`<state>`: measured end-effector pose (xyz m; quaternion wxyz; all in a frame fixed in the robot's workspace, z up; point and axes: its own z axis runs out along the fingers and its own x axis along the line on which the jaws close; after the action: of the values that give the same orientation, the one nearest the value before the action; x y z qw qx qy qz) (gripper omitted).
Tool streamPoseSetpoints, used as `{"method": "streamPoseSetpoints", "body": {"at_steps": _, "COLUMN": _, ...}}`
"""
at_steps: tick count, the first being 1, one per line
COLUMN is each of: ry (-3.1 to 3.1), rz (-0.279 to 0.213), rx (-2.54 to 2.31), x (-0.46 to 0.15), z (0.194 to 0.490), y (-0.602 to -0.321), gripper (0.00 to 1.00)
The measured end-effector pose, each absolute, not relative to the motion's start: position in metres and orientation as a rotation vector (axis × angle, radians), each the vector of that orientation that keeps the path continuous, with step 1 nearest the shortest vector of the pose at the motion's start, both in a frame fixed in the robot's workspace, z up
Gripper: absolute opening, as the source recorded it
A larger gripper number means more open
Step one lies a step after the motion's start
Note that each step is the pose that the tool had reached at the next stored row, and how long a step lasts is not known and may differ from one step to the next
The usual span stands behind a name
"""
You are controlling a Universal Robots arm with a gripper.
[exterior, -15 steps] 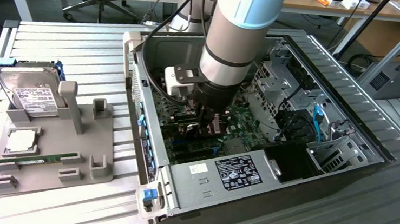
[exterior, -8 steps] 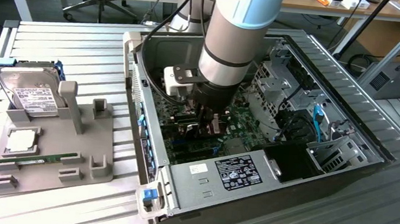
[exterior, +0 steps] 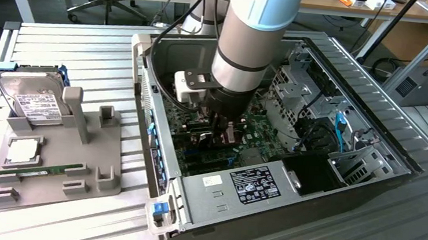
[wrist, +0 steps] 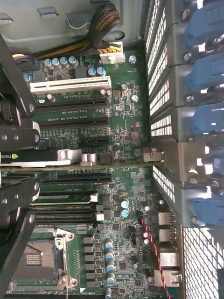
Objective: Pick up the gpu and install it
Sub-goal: 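Insert the gpu into the slot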
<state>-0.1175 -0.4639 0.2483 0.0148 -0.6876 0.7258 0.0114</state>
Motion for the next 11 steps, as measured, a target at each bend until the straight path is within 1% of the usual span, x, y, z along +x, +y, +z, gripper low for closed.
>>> {"method": "streamPoseSetpoints", "body": {"at_steps": 11, "ry": 2.260, "rz": 0.036, "rx": -2.140, "x": -0.1186, "z": 0.2483, "y": -0.4633, "gripper": 0.27}}
